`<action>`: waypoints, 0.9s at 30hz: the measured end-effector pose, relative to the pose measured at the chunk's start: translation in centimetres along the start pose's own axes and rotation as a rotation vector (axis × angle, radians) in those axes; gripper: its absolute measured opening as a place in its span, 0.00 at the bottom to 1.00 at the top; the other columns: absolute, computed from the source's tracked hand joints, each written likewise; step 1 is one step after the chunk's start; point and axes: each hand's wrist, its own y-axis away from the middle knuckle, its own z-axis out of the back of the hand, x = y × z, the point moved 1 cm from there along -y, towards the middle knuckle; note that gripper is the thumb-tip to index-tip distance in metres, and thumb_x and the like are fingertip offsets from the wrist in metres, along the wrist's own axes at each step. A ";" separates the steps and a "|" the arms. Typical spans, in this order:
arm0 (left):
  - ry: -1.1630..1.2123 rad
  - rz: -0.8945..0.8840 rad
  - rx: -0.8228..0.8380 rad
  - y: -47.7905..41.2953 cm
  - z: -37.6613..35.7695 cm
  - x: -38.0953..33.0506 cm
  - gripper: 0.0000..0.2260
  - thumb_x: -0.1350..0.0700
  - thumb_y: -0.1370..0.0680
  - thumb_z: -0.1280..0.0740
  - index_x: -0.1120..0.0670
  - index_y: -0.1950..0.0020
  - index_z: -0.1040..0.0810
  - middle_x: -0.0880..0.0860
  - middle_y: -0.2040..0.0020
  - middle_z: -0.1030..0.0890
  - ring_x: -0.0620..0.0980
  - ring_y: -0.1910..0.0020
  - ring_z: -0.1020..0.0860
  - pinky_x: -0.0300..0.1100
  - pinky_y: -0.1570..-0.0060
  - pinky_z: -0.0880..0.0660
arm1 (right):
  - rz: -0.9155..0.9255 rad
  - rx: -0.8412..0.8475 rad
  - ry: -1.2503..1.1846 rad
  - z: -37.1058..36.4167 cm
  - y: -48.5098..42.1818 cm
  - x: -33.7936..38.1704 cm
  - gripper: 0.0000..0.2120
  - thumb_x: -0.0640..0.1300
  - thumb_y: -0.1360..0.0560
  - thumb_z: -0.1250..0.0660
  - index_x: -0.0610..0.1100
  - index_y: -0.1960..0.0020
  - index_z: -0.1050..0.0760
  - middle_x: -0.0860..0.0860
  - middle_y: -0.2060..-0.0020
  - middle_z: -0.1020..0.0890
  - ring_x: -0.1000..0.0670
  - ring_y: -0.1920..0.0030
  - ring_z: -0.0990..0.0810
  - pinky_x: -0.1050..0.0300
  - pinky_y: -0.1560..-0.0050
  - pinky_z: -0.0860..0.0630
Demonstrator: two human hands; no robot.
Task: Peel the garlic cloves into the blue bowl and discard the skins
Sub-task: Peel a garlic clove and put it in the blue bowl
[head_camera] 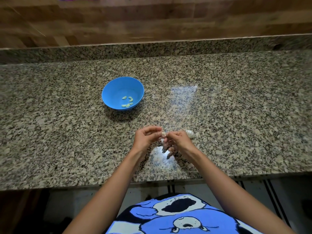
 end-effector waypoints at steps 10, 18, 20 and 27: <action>0.140 0.068 -0.173 0.1 -0.6 1.5 0.10 0.70 0.27 0.32 0.63 0.48 0.20 0.58 0.56 0.16 0.52 0.59 0.18 0.39 0.58 0.19 | 0.113 -0.201 0.157 -0.6 -0.2 -0.9 0.01 0.41 0.27 0.30 0.45 0.56 0.21 0.43 0.62 0.17 0.48 0.68 0.21 0.54 0.71 0.25; -0.326 -0.146 -0.014 0.1 -0.8 0.9 0.09 0.65 0.28 0.29 0.60 0.48 0.18 0.51 0.53 0.17 0.44 0.58 0.18 0.35 0.58 0.21 | 0.170 -0.237 0.296 -0.7 -0.5 -0.7 0.05 0.41 0.26 0.32 0.49 0.59 0.20 0.49 0.63 0.16 0.48 0.60 0.18 0.55 0.60 0.21; -0.322 -0.118 0.007 0.0 -0.6 0.7 0.08 0.66 0.28 0.29 0.59 0.49 0.18 0.54 0.55 0.16 0.46 0.60 0.18 0.35 0.60 0.21 | 0.169 -0.218 0.294 -0.6 -0.5 -0.6 0.05 0.40 0.26 0.32 0.46 0.59 0.19 0.47 0.63 0.16 0.48 0.62 0.18 0.55 0.62 0.22; -0.001 0.051 -0.009 0.4 -0.5 0.9 0.09 0.69 0.28 0.31 0.65 0.48 0.20 0.62 0.56 0.17 0.51 0.64 0.17 0.35 0.65 0.21 | 0.058 -0.207 0.068 -0.7 -0.7 -0.5 0.08 0.36 0.25 0.37 0.39 0.61 0.21 0.39 0.64 0.18 0.46 0.65 0.21 0.60 0.69 0.24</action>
